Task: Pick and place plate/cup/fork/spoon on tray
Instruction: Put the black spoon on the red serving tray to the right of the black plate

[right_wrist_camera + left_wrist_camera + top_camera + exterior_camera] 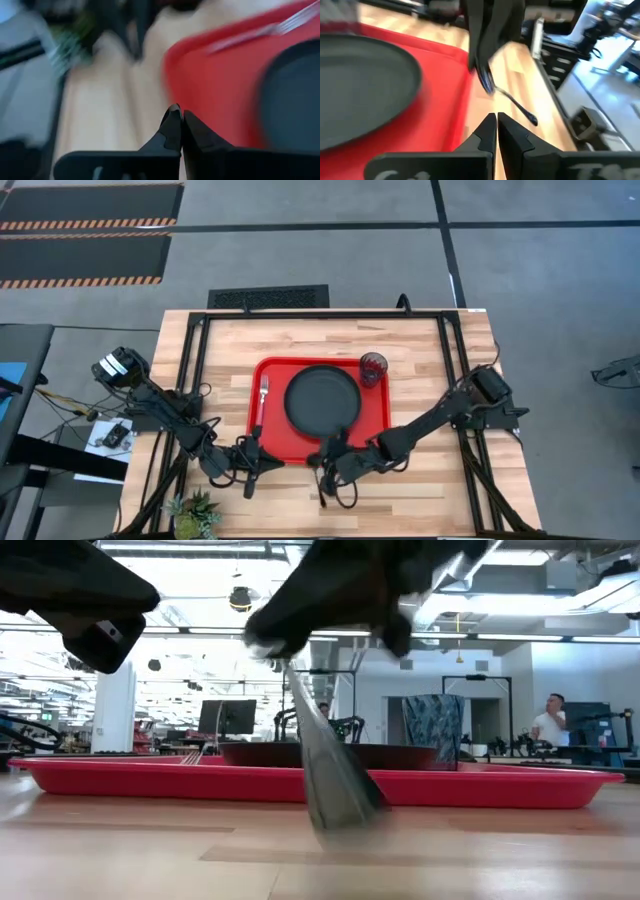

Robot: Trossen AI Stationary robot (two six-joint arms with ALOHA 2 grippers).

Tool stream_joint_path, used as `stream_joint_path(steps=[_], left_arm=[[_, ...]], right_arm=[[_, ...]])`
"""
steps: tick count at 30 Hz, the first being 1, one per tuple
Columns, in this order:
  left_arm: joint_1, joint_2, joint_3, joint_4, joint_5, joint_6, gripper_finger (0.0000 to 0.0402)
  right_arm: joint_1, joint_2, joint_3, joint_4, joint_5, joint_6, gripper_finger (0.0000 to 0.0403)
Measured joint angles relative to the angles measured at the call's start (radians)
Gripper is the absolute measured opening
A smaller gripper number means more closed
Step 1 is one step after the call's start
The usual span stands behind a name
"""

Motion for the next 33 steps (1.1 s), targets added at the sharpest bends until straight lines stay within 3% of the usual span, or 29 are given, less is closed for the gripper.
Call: stream_joint_path(steps=[7,12,15,20,25,33], left_arm=[[0.0,0.0,0.019,-0.027,-0.17,0.039,0.0035],[0.0,0.0,0.116,-0.191,-0.306,0.115,0.0095],[0.0,0.0,0.193,-0.346,-0.44,0.154,0.0135],[0.004,0.0,0.282,-0.473,-0.601,0.185,0.0189],[0.049,0.0,0.316,-0.475,-0.579,0.19,0.0207],[0.129,0.0,0.32,-0.484,-0.516,0.145,0.0194]], right_arm=[[-0.012,-0.077,-0.091,0.059,0.483,0.101,0.0005],[-0.033,-0.052,-0.091,0.257,0.64,0.021,0.0005],[-0.042,-0.032,-0.095,0.375,0.715,-0.09,0.0005],[-0.044,-0.031,-0.09,0.482,0.737,-0.164,0.0005],[-0.053,-0.031,-0.089,0.553,0.734,-0.23,0.0005],[-0.064,-0.029,-0.091,0.64,0.733,-0.345,0.0006]])
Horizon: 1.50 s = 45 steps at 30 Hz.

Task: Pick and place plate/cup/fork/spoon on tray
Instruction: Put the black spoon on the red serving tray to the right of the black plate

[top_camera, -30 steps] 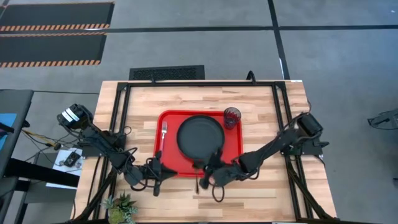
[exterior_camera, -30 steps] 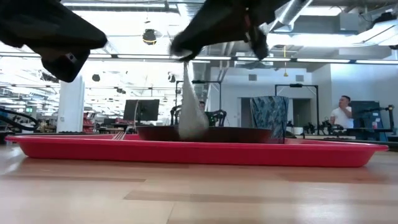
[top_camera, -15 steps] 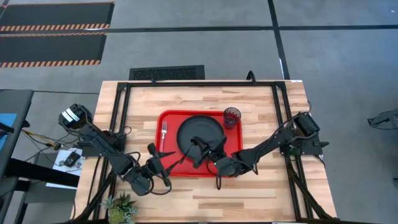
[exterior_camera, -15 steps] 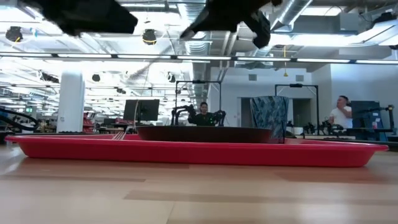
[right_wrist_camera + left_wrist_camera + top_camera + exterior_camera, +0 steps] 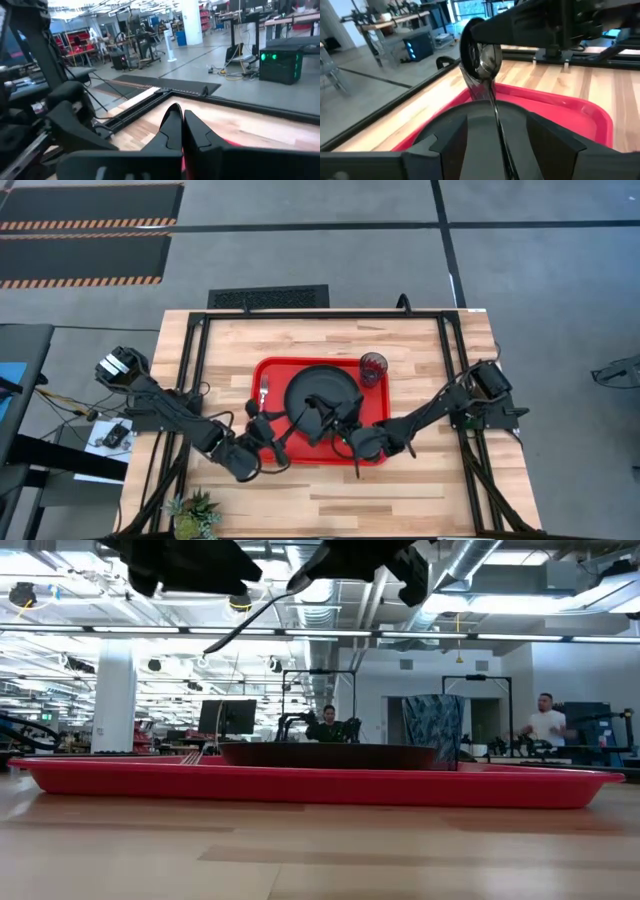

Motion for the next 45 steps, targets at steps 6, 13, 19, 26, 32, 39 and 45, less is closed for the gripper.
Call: stream_joint_path(steps=[6,13,19,26,32,39,45], left_arm=[[0.039,0.0,0.0,-0.014,0.044,-0.002,0.0181],[0.078,0.0,0.0,-0.021,0.05,-0.003,0.0171],[0.107,0.0,0.0,-0.022,0.096,-0.008,0.0148],[0.121,0.0,0.0,-0.022,0.108,-0.02,0.0094],[0.121,0.0,0.0,-0.023,0.122,-0.014,0.0044],[0.122,-0.002,0.0,-0.041,0.124,-0.038,0.0005],[0.122,-0.048,-0.001,-0.11,0.146,-0.108,0.0006]], right_arm=[[0.0,0.0,0.0,0.063,-0.008,-0.068,0.0006],[-0.002,0.0,0.0,0.069,-0.027,-0.071,0.0006],[-0.002,0.0,0.0,0.069,-0.027,-0.073,0.0006],[-0.002,0.0,0.0,0.069,-0.027,-0.073,0.0006],[-0.002,0.0,0.0,0.069,-0.034,-0.084,0.0006],[0.0,0.0,0.0,0.069,-0.043,-0.095,0.0038],[0.007,0.0,0.0,0.057,-0.046,-0.125,0.0111]])
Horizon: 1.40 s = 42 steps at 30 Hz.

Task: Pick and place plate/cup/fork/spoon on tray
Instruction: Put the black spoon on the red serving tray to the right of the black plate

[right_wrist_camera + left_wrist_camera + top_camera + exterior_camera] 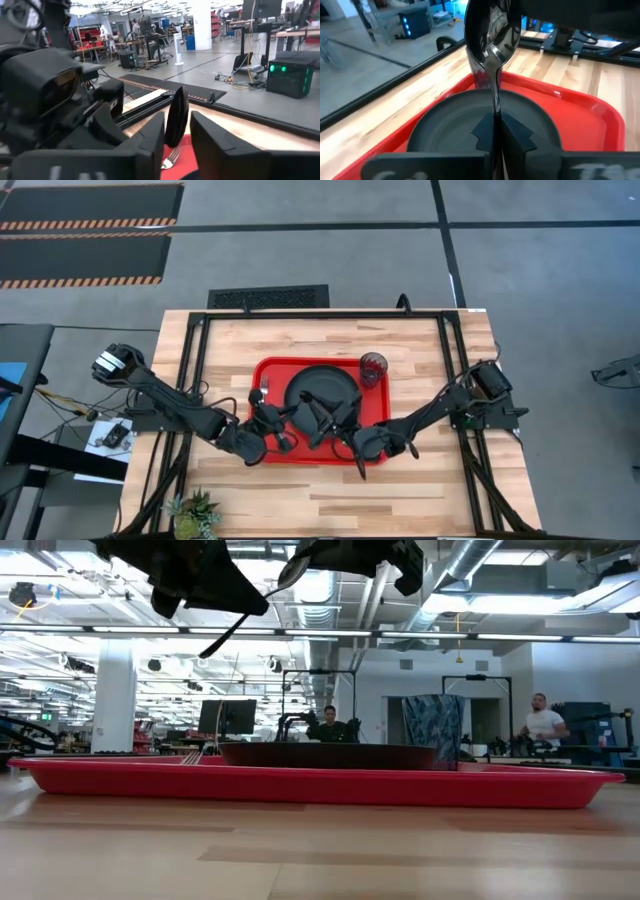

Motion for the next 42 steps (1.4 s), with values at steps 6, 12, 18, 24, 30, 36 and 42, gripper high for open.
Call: stream_joint_path(steps=[6,12,18,24,30,36,42], left_arm=[[-0.022,-0.076,-0.001,-0.196,0.028,-0.158,0.0003],[-0.064,-0.14,-0.037,-0.295,0.144,-0.388,0.0003],[-0.065,-0.162,-0.154,-0.293,0.224,-0.681,0.0003],[0.051,-0.161,-0.229,-0.265,0.295,-0.804,0.0002],[0.193,-0.161,-0.252,-0.174,0.421,-0.814,0.0002],[0.276,-0.148,-0.253,-0.201,0.529,-0.869,0.0002],[0.316,-0.148,-0.253,-0.29,0.582,-0.932,0.0002]], right_arm=[[0.032,-0.046,0.0,-0.008,0.013,-0.147,0.0167],[0.083,-0.169,0.0,-0.371,0.013,-0.158,0.0141],[0.071,-0.252,0.0,-0.958,-0.033,0.271,0.0037],[0.035,-0.237,0.0,-1.043,-0.045,0.349,0.002],[-0.001,-0.235,0.0,-1.017,-0.069,0.275,0.0012],[0.002,-0.235,0.0,-1.021,-0.088,0.265,0.0011],[0.021,-0.235,0.0,-1.019,-0.088,0.264,0.0015]])
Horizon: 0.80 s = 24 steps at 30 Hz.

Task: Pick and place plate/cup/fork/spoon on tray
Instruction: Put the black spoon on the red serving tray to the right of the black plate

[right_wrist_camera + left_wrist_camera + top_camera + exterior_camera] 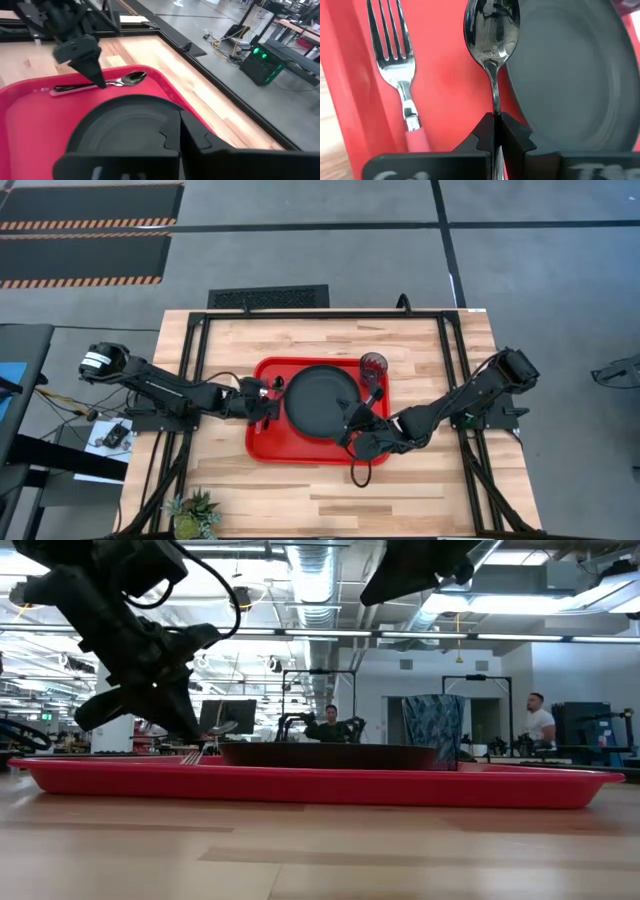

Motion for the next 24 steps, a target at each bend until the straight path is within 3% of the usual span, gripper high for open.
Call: stream_joint_path(steps=[5,15,24], left_arm=[[0.023,0.002,0.0,0.007,0.015,-0.003,0.0002],[0.031,0.149,0.0,0.121,0.046,-0.057,0.0006],[0.037,0.164,0.0,0.102,0.028,-0.088,0.001]], right_arm=[[0.003,0.0,0.0,0.004,0.001,0.0,0.0007],[0.003,0.0,0.0,0.056,0.001,-0.044,0.001],[0.009,0.0,0.0,0.065,0.001,-0.055,0.0011]])
